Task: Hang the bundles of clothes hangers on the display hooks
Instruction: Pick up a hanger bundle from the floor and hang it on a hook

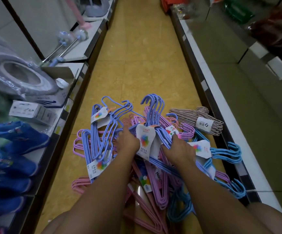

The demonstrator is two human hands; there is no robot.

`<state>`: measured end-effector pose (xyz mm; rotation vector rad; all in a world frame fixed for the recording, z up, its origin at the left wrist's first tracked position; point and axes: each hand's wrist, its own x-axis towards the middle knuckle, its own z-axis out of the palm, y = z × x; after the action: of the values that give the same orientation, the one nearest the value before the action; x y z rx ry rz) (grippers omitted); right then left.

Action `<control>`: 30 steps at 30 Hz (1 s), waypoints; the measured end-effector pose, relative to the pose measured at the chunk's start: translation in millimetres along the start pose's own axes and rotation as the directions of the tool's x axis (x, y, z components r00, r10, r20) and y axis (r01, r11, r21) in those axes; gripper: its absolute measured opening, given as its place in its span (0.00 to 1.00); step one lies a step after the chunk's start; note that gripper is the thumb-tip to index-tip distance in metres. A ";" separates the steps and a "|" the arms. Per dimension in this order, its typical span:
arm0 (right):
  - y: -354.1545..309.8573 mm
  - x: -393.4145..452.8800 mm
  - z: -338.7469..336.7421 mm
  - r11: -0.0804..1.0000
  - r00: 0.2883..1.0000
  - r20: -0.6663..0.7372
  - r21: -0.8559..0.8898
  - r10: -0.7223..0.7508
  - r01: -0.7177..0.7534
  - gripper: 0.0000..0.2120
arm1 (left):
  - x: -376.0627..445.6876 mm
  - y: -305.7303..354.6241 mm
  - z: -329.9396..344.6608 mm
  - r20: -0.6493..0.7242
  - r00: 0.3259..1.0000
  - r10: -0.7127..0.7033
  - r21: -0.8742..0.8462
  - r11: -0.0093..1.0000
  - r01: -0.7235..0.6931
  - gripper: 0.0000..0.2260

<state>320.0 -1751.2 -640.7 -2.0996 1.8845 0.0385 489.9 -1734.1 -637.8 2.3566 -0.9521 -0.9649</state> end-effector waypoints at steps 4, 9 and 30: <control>16.3 -0.7 -20.1 0.986 0.991 -0.035 -0.116 -0.127 0.122 0.19 | 7.6 12.8 -1.9 0.074 0.989 0.130 0.100 0.985 -0.137 0.37; 45.1 1.8 -47.1 0.929 0.949 -0.078 -0.246 -0.304 0.278 0.15 | 13.1 8.3 0.9 0.142 0.977 0.162 0.279 0.940 -0.196 0.37; -8.1 -9.1 -87.9 0.988 0.987 -0.044 -0.007 -0.157 0.156 0.15 | -49.5 36.0 -38.7 -0.027 0.963 0.269 0.233 0.938 -0.256 0.14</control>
<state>309.9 -1763.9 -553.4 -2.2614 1.7383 -0.0420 476.6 -1718.0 -568.5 2.3426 -1.3774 -0.7107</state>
